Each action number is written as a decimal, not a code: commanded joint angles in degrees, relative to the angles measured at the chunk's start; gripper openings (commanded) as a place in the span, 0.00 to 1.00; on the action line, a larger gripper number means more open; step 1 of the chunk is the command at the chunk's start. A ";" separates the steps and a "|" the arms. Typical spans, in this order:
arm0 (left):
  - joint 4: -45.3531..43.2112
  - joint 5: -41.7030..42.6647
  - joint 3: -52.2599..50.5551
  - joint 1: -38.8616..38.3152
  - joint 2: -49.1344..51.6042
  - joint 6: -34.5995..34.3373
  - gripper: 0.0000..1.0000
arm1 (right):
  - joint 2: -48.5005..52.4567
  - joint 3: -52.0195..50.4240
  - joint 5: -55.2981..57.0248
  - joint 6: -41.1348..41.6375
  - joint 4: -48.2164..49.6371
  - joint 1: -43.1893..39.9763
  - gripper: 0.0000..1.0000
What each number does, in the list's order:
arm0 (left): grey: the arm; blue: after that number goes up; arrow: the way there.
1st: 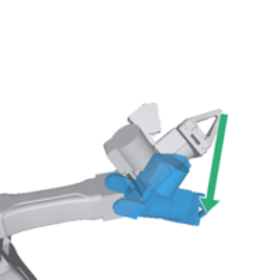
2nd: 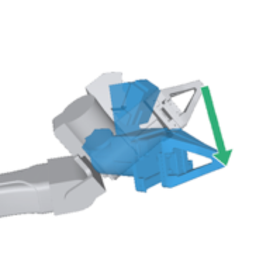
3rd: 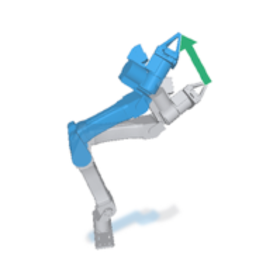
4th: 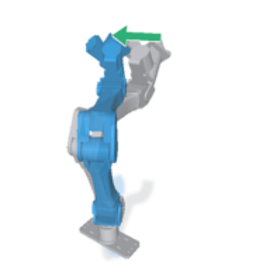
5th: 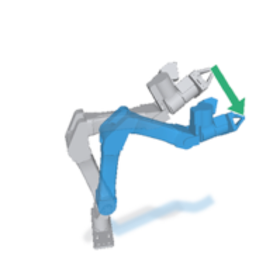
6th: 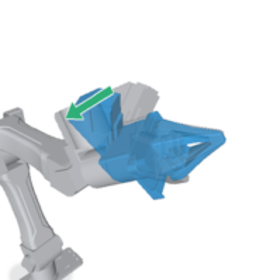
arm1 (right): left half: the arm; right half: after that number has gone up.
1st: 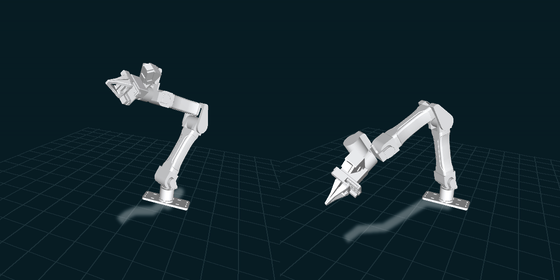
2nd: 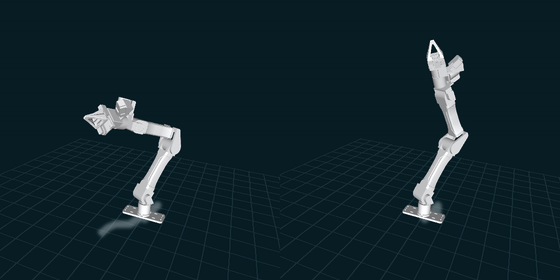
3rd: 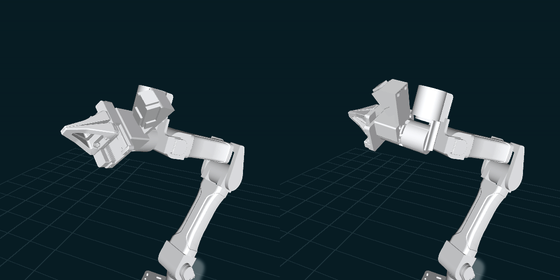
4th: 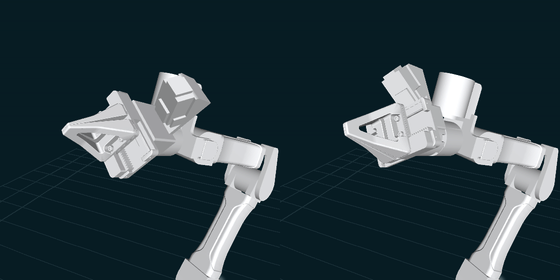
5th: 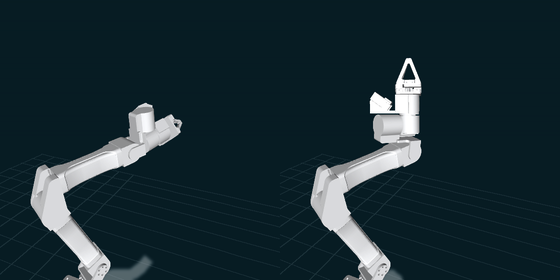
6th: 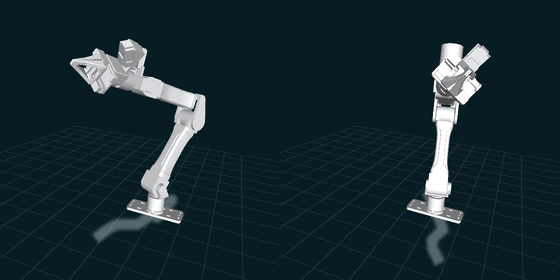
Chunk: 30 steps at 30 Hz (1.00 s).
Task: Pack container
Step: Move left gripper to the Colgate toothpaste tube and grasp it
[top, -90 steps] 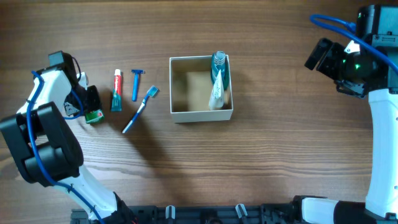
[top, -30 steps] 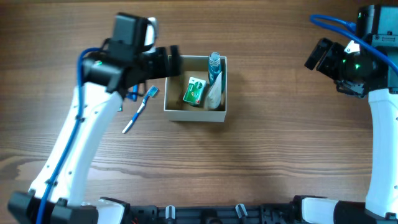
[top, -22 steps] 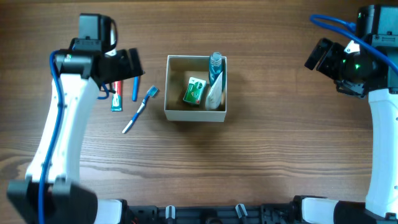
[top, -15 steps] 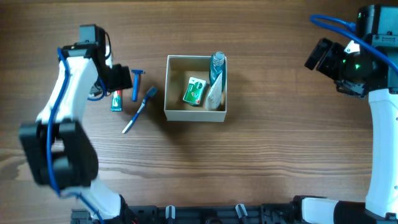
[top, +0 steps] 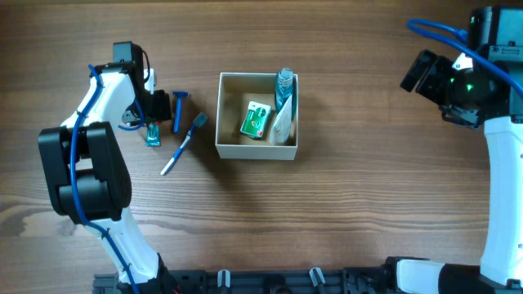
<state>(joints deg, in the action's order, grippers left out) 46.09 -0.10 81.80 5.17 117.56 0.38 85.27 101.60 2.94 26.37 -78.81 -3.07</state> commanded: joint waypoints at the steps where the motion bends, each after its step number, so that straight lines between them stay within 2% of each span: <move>1: -1.11 0.48 -0.15 0.26 1.92 1.53 0.61 | 0.63 0.48 -0.46 0.76 0.15 -0.13 1.00; 5: -0.74 0.22 -0.15 0.26 3.54 2.43 0.49 | 0.63 0.48 -0.46 0.76 0.15 -0.13 1.00; 10: 0.46 0.02 -0.15 0.26 3.58 2.45 0.25 | 0.63 0.46 -0.46 0.76 0.15 -0.13 1.00; 15: 5.01 -0.44 2.45 0.24 2.14 3.48 0.17 | 0.63 0.48 -0.46 0.76 0.15 -0.13 1.00; 20: 15.76 2.80 10.91 -0.63 -2.75 1.66 0.04 | 0.63 0.46 -0.46 0.76 0.13 -0.13 1.00; 25: 21.33 6.80 15.43 -4.22 -10.08 -0.70 0.04 | 0.63 0.48 -0.46 0.76 0.15 -0.13 1.00; 30: 20.81 13.64 15.56 -11.43 -17.88 -1.31 0.06 | 0.63 0.48 -0.46 0.76 0.15 -0.13 1.00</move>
<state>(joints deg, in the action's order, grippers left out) 67.05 6.00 96.20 -1.17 105.27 0.56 85.30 101.60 2.94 26.37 -78.81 -3.07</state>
